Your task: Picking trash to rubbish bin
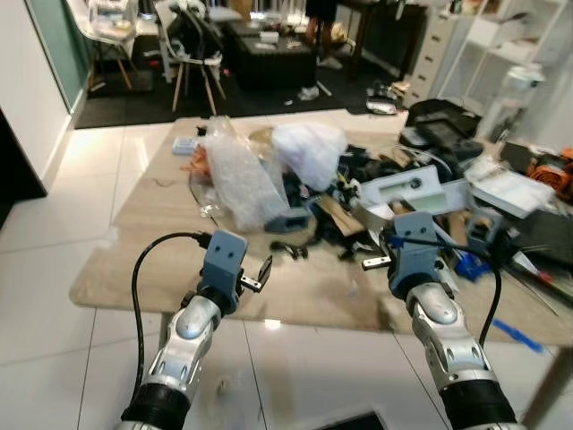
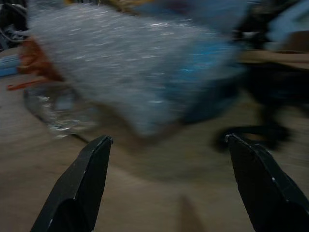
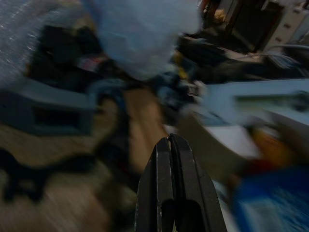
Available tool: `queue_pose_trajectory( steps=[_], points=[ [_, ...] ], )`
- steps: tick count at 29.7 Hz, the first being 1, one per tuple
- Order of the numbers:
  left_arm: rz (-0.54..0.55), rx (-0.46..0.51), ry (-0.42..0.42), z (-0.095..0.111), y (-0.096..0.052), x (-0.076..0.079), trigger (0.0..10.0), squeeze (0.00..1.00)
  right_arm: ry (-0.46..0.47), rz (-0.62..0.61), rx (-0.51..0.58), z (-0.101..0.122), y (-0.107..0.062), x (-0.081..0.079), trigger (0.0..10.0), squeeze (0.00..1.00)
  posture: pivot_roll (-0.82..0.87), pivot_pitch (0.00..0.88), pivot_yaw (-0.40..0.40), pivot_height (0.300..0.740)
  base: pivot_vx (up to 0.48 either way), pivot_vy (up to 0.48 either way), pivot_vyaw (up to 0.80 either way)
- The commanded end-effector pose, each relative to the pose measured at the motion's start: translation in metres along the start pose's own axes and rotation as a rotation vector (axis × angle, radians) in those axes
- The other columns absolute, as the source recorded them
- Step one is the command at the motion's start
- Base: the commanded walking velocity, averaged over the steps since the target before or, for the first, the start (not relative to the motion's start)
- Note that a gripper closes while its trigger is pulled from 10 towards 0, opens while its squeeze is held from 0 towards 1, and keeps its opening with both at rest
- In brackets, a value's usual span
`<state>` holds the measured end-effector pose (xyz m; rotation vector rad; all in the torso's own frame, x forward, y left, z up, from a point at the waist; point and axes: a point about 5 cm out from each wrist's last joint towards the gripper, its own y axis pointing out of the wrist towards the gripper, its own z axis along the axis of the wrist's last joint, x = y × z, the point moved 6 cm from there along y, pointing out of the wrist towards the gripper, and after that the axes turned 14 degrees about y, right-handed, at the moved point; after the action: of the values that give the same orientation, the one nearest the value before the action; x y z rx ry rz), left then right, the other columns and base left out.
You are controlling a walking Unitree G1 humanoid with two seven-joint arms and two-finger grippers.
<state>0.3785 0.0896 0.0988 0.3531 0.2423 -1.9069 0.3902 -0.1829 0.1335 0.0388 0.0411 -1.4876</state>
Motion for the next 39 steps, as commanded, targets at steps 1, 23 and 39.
queue_pose_trajectory(
  steps=[1, 23, 39],
  points=[
    [0.016, -0.014, -0.009, -0.004, -0.002, -0.004, 10.0, 0.00, -0.001, 0.025, -0.013, -0.002, 0.000, -0.007, 10.0, 0.00, -0.10, 0.037, -0.029, 0.740, 0.000, 0.000, 0.00],
    [-0.016, 0.006, 0.023, -0.001, -0.003, -0.003, 10.0, 0.00, 0.021, 0.191, -0.109, -0.020, -0.009, -0.040, 10.0, 1.00, -0.10, 0.047, -0.028, 0.740, 0.000, 0.000, 0.00],
    [-0.027, 0.045, 0.067, 0.012, 0.001, -0.006, 10.0, 0.00, -0.017, 0.335, -0.207, -0.039, 0.003, -0.046, 10.0, 1.00, -0.09, 0.092, -0.029, 0.740, 0.000, 0.000, 0.00]
  ],
)
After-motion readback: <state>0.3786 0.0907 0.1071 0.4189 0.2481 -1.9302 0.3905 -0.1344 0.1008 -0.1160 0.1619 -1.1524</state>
